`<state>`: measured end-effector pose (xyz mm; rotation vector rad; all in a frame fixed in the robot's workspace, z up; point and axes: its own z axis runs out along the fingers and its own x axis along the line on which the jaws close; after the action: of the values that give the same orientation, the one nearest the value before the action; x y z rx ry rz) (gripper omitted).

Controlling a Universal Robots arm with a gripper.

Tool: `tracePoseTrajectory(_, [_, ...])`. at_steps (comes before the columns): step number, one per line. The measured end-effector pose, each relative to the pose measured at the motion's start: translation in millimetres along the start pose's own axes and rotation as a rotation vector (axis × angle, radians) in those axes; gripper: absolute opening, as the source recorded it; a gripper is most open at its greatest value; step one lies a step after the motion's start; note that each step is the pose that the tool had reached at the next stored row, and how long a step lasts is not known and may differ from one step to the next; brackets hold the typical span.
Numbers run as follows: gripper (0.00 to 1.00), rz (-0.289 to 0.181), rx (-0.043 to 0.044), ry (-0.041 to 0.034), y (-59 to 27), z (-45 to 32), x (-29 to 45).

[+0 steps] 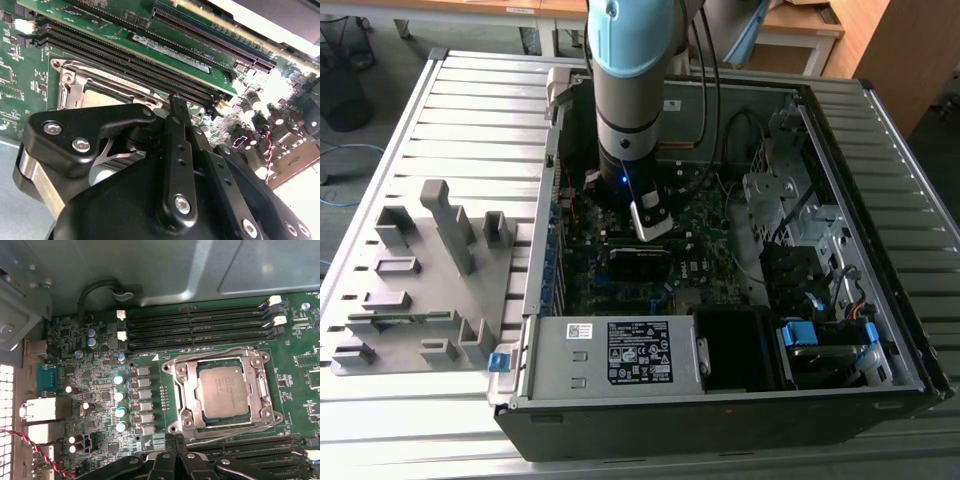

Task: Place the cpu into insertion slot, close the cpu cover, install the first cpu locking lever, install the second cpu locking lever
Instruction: 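Install the second cpu locking lever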

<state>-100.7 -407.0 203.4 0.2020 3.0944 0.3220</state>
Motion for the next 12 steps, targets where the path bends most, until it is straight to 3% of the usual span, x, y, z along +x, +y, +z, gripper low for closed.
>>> tracePoseTrajectory(12, [0.10, 0.000, -0.0001, -0.0002, 0.3, 1.6, 1.2])
